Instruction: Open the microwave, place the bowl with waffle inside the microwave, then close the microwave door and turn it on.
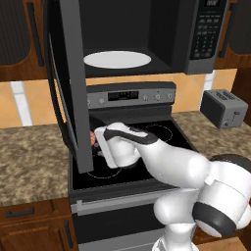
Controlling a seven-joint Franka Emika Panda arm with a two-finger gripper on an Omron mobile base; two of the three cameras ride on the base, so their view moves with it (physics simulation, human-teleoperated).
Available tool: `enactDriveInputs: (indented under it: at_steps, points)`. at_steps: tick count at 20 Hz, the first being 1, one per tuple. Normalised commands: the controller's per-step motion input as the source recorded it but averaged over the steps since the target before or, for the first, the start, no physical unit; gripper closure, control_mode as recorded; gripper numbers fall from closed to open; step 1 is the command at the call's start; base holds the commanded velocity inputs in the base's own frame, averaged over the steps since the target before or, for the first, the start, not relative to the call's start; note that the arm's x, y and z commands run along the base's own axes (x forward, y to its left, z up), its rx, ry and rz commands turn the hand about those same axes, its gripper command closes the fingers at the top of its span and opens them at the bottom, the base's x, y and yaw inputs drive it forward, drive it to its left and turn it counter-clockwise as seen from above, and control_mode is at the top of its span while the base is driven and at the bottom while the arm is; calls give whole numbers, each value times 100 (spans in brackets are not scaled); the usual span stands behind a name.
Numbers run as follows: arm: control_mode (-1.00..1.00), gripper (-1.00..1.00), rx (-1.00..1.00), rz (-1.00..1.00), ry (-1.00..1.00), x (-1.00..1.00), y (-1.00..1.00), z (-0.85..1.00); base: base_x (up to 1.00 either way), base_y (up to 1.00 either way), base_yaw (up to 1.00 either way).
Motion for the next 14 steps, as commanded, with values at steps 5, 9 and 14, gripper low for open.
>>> enactDriveInputs:
  at_steps: [5,9,14]
  points:
    - [-100,100,6,-22,1,-24,-94,81,0,0,0]
    - [-100,100,7,-22,5,-38,-93,89,0,0,0]
    - [-100,100,2,-23,8,-28,-83,98,0,0,0]
